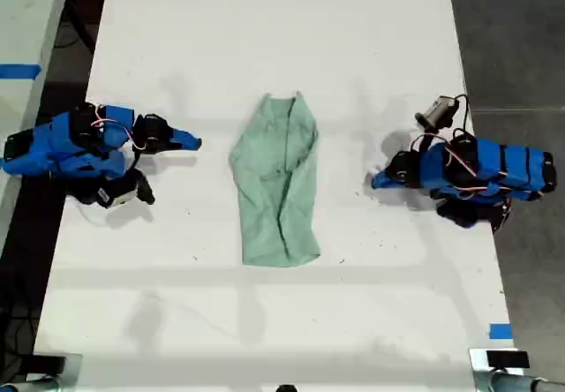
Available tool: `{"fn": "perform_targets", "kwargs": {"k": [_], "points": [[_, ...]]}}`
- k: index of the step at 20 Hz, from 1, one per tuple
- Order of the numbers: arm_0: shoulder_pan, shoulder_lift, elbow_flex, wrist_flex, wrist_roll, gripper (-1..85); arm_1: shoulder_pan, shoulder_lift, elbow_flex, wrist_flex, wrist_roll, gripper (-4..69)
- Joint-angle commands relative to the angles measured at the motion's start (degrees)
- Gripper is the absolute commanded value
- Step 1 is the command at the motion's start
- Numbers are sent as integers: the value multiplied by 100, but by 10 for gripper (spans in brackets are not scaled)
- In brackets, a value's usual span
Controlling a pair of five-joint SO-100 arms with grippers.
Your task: Fold t shirt
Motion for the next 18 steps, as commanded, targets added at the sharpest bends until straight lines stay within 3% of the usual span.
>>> {"fn": "perform_targets", "kwargs": {"k": [1, 3, 7, 8, 9, 11, 13, 15, 16, 18], "points": [[404, -167, -343, 132, 35, -2, -782, 79, 149, -1169, 677, -20], [800, -1538, -1397, 132, -369, -2, -844, -527, -615, -1371, 738, -18], [2021, -5186, -4096, -158, -1564, 10, -1644, -5520, -4140, -2057, 413, -18], [2171, -5871, -4474, -229, -1749, 166, -1863, -6662, -5045, -2057, 387, 17], [2373, -6460, -4790, -360, -1907, 228, -2021, -7717, -5924, -1907, 360, 49], [2760, -7673, -5467, -853, -1828, 228, -2171, -9475, -7418, -1521, 229, 93], [2988, -9097, -6460, -932, -1819, 231, -2250, -10433, -8262, -1310, 264, 110], [3050, -10292, -7304, -923, -1890, 239, -2285, -10978, -8587, -1345, 325, 262], [3050, -10793, -7673, -932, -1890, 240, -2303, -11232, -8763, -1283, 360, 301], [3041, -11689, -8332, -923, -1890, 239, -2312, -11575, -8956, -1230, 422, 301]]}}
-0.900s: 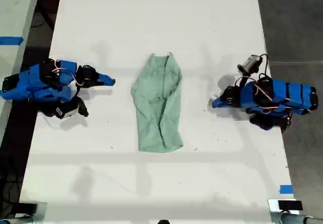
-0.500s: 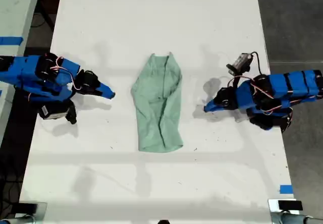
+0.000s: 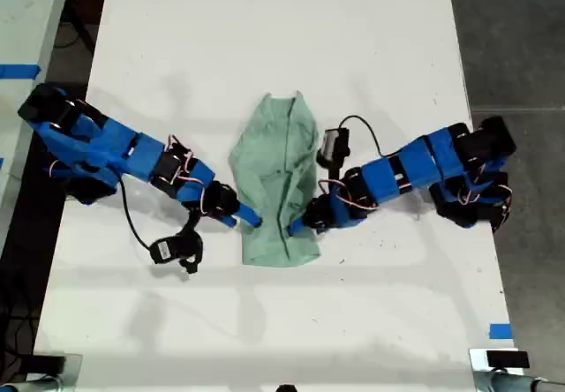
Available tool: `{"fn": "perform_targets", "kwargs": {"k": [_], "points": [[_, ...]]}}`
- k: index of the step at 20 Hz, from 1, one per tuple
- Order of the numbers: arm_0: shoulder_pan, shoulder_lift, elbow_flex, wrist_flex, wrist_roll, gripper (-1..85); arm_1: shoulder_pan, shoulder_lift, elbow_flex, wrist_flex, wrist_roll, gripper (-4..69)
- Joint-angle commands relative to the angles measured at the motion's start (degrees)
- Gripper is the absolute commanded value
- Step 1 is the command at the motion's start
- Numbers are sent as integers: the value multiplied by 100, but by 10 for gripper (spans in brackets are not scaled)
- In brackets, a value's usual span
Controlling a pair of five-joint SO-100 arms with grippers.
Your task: Fold t shirt
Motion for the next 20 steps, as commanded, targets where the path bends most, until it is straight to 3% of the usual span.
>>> {"fn": "perform_targets", "kwargs": {"k": [1, 3, 4, 5, 6, 12, 14, 17, 18, 19, 20], "points": [[53, -984, -993, -105, -105, 235, -88, -237, -492, 70, 70, 301], [-53, -1723, -1239, -105, -185, 200, -79, -510, -624, 9, 53, 301], [-114, -2127, -1362, -123, -114, 135, -88, -668, -721, -26, 18, 290], [-141, -2505, -1600, -88, 88, -2, -88, -844, -870, -9, -211, 110], [-88, -2707, -1872, 62, 114, -2, -88, -1028, -1116, 255, -176, 21], [-35, -1521, -2575, 870, 527, -2, -158, -1125, -3164, 1538, -264, 21], [-598, -817, -2610, 1652, 650, -2, 352, -686, -3437, 1802, -598, 21], [-2188, 79, -2628, 2619, 1248, 19, 1872, 167, -2839, 1925, -1195, 34], [-2725, 237, -2707, 2839, 1441, 87, 2382, 237, -2786, 1995, -1477, 194], [-3252, 272, -2918, 3076, 1696, 182, 2865, 237, -2883, 2145, -1811, 258], [-3771, 176, -3261, 3419, 1934, 211, 3313, 281, -3006, 2338, -2021, 284]]}}
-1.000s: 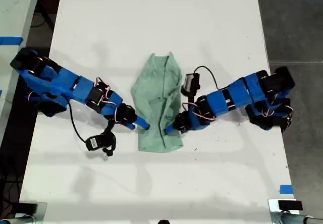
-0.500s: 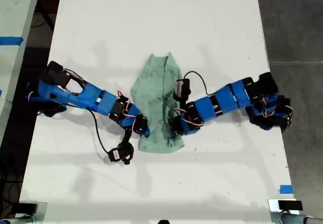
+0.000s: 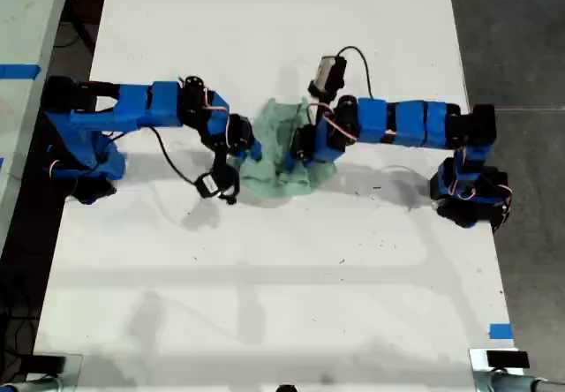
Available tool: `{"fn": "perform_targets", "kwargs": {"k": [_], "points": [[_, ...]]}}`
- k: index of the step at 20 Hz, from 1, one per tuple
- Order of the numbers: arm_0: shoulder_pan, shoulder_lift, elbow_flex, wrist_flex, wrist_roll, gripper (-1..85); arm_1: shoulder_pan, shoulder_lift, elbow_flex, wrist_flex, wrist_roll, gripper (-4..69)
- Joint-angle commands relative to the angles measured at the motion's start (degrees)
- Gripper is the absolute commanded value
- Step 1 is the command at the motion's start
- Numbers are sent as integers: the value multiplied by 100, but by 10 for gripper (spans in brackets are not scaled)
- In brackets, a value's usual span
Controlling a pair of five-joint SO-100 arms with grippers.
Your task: Fold t shirt
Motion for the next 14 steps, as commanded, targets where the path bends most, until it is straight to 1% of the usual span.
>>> {"fn": "perform_targets", "kwargs": {"k": [1, 3, 4, 5, 6, 7, 8, 10, 11, 12, 13, 14], "points": [[-1477, 255, -993, 809, 659, 218, 1266, 633, -360, 519, -712, 282], [-2127, 167, -1521, 1380, 905, 228, 2092, 1107, -334, 1081, -844, 282], [-2312, 246, -1652, 1644, 1028, 230, 2408, 1310, -308, 1494, -905, 282], [-2452, 439, -1626, 1819, 1187, 222, 2610, 1626, -114, 1767, -1055, 282], [-2496, 809, -1415, 1846, 1354, 77, 2716, 2153, 360, 1775, -1222, 281], [-2496, 1274, -1116, 1854, 1441, -2, 2760, 2751, 853, 1784, -1371, 115], [-2364, 1740, -861, 1854, 1556, -2, 2716, 3410, 1406, 1802, -1301, 12], [-1731, 2909, 158, 1811, 1371, -2, 2101, 4755, 2584, 1670, -967, 12], [-1134, 3656, 940, 1564, 1107, -2, 1582, 5458, 3366, 1362, -756, 12], [-316, 4667, 2145, 747, 765, -2, 932, 6205, 4342, 809, -510, 12], [492, 5704, 3533, -281, 413, -2, 334, 6952, 5476, 105, -316, 12], [1081, 6609, 4904, -1116, 123, -2, -105, 7673, 6609, -510, -149, 12]]}}
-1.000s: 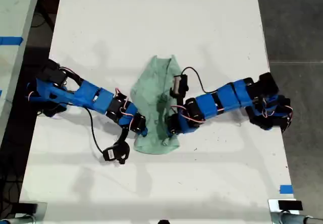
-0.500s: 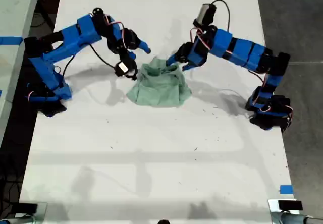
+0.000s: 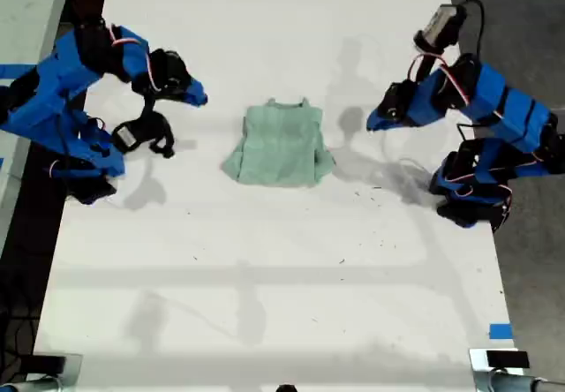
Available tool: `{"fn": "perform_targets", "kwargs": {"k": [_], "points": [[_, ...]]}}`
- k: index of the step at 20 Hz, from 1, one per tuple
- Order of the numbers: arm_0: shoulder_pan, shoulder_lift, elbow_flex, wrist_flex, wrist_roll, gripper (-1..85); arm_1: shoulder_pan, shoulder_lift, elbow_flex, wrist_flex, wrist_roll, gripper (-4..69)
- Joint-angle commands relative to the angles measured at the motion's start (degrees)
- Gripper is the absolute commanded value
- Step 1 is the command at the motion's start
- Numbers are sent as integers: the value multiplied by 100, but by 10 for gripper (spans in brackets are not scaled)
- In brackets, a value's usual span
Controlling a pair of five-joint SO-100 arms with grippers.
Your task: Fold t shirt
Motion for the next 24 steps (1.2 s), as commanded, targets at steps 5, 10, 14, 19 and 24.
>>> {"fn": "perform_targets", "kwargs": {"k": [5, 10, 14, 19, 24], "points": [[1274, 4887, 7110, -3155, -448, -2, -1143, 5537, 6188, -1397, 193, 12], [1661, 6776, 7717, -2197, -773, -2, -1415, 5607, 6820, -1459, 624, 12], [1705, 6776, 7743, -2136, -1002, -2, -1327, 5607, 6829, -1406, 800, 9], [1714, 6785, 7734, -2145, -1310, -1, -1301, 5607, 6855, -1406, 923, 9], [1802, 6785, 7866, -2769, -1143, 18, -1459, 5607, 6794, -1090, 2162, -5]]}}
